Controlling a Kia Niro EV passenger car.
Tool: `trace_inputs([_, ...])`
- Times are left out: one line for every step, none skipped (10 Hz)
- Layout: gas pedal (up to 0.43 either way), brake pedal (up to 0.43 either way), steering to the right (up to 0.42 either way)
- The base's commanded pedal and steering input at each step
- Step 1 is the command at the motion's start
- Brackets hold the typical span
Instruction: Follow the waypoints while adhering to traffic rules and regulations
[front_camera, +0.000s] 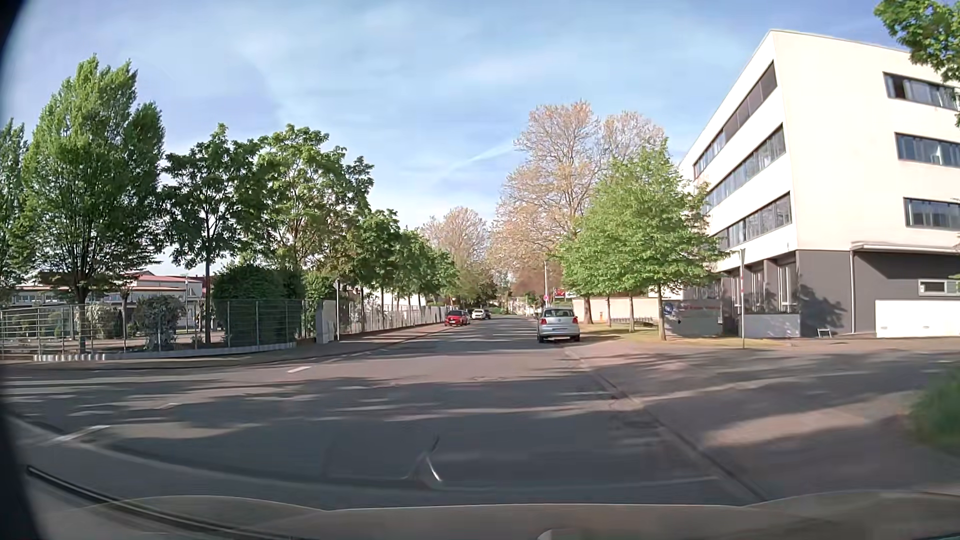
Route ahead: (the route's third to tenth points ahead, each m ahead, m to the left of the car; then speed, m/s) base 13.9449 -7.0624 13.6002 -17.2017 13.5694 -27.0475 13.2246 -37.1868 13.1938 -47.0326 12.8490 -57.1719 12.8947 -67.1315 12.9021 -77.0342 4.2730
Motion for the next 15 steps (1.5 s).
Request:
trace_inputs([0.0, 0.238, 0.015])
trace_inputs([0.0, 0.238, 0.025])
trace_inputs([0.0, 0.232, 0.039])
trace_inputs([0.0, 0.238, 0.053])
trace_inputs([0.0, 0.232, 0.067])
trace_inputs([0.0, 0.232, 0.092])
trace_inputs([0.0, 0.232, 0.117])
trace_inputs([0.0, 0.226, 0.139])
trace_inputs([0.0, 0.213, 0.164])
trace_inputs([0.0, 0.195, 0.192])
trace_inputs([0.0, 0.177, 0.215])
trace_inputs([0.0, 0.152, 0.245])
trace_inputs([0.0, 0.104, 0.275])
trace_inputs([0.0, 0.037, 0.304])
trace_inputs([0.0, 0.0, 0.335])
